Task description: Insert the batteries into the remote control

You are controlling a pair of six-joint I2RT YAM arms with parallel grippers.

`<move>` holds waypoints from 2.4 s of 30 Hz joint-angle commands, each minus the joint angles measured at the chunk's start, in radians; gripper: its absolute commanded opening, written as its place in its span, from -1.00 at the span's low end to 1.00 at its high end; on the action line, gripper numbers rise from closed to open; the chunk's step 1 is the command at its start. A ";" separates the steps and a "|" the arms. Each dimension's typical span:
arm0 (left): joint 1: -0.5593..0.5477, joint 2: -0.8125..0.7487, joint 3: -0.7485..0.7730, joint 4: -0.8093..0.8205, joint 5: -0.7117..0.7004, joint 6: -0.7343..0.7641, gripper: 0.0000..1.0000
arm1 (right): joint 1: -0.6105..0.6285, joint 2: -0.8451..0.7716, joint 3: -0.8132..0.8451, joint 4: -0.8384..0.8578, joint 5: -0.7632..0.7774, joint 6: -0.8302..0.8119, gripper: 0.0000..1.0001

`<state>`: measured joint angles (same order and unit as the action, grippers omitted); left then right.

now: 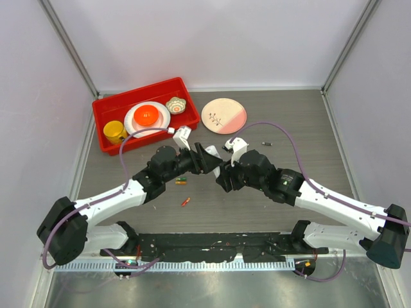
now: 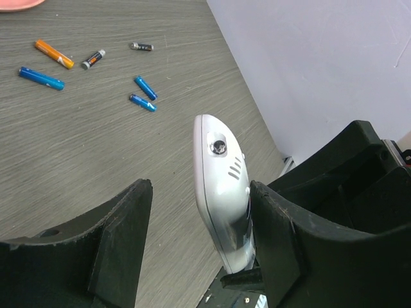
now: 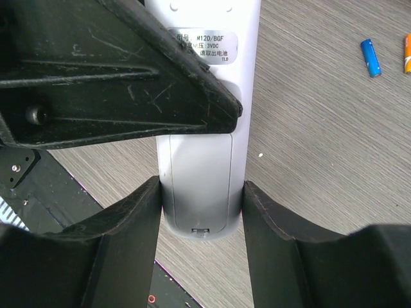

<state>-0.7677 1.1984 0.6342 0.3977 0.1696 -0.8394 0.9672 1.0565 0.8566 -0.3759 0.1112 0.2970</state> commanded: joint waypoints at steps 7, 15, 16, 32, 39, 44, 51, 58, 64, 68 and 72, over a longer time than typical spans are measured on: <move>-0.004 0.023 0.045 0.081 0.013 -0.009 0.17 | 0.011 0.003 0.038 0.029 0.016 -0.012 -0.42; -0.004 0.021 0.027 0.119 0.022 -0.018 -0.46 | 0.010 0.003 0.042 0.015 0.019 -0.021 -0.39; -0.004 0.023 0.024 0.124 0.024 -0.018 -0.54 | 0.010 0.003 0.042 0.015 0.019 -0.024 -0.38; -0.002 -0.082 -0.060 0.148 -0.159 0.026 -1.00 | 0.010 -0.121 0.036 -0.012 0.102 0.089 0.72; -0.013 -0.085 -0.148 0.242 -0.280 0.124 -1.00 | 0.008 -0.243 -0.180 0.184 0.262 0.333 0.68; -0.051 -0.059 -0.202 0.343 -0.441 0.200 -1.00 | -0.004 -0.234 -0.286 0.287 0.257 0.461 0.58; -0.064 0.068 -0.312 0.665 -0.515 0.194 -0.99 | -0.030 -0.187 -0.396 0.549 0.203 0.560 0.55; -0.070 0.196 -0.349 0.843 -0.527 0.200 -1.00 | -0.148 -0.118 -0.512 0.809 -0.015 0.645 0.41; -0.073 0.248 -0.369 0.911 -0.545 0.206 -1.00 | -0.271 0.039 -0.547 1.009 -0.232 0.715 0.17; -0.073 0.266 -0.383 0.928 -0.556 0.217 -1.00 | -0.272 0.137 -0.533 1.086 -0.301 0.720 0.17; -0.078 0.276 -0.386 0.931 -0.573 0.237 -1.00 | -0.272 0.221 -0.512 1.153 -0.338 0.725 0.15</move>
<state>-0.8379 1.4662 0.2523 1.2236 -0.3534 -0.6456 0.6975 1.2243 0.3130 0.6193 -0.1387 0.9997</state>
